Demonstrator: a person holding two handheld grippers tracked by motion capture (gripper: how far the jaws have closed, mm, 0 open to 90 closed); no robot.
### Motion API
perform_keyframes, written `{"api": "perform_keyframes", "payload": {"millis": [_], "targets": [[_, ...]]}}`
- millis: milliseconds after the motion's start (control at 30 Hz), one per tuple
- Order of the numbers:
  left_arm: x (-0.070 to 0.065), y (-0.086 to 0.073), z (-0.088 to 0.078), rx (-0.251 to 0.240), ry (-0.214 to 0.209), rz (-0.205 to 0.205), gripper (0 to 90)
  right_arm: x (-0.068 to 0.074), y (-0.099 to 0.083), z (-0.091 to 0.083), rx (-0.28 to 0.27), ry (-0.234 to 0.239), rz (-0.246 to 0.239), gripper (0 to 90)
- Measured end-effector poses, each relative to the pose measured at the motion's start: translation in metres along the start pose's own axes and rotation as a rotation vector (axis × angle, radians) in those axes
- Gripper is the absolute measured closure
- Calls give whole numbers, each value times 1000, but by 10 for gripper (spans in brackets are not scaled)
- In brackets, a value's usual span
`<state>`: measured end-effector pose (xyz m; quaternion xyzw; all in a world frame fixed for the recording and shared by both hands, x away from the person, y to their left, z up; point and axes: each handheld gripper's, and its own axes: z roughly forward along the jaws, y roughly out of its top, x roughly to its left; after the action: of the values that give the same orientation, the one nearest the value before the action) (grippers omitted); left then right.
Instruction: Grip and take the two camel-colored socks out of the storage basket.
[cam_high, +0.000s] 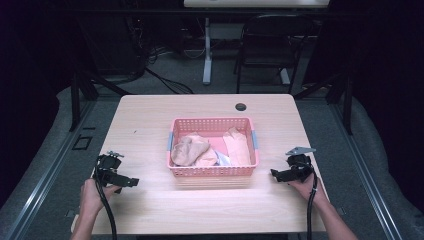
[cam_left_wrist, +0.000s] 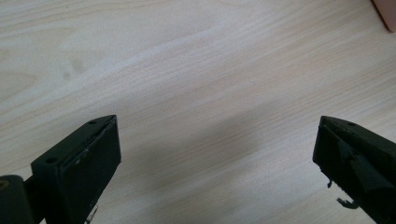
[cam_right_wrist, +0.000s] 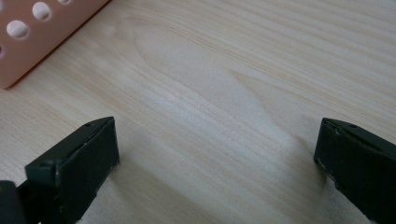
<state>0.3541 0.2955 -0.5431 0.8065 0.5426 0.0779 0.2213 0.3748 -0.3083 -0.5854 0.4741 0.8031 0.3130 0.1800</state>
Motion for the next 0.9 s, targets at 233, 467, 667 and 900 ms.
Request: {"api": "perform_keyframes", "payload": {"millis": [233,467,667,900], "targets": [[-4,4,-7,-23,-3,21,17,0,0,0,-1,4,-3,0],[-14,20,-26,-76,-26,59,25,0,-1,-1,-3,-1,1,0],[-25,37,-39,-96,-55,105,21,1,-1,-1,-3,-1,3,0],[-28,59,-58,-106,-48,138,22,1,-1,-1,-3,-2,3,0]]}}
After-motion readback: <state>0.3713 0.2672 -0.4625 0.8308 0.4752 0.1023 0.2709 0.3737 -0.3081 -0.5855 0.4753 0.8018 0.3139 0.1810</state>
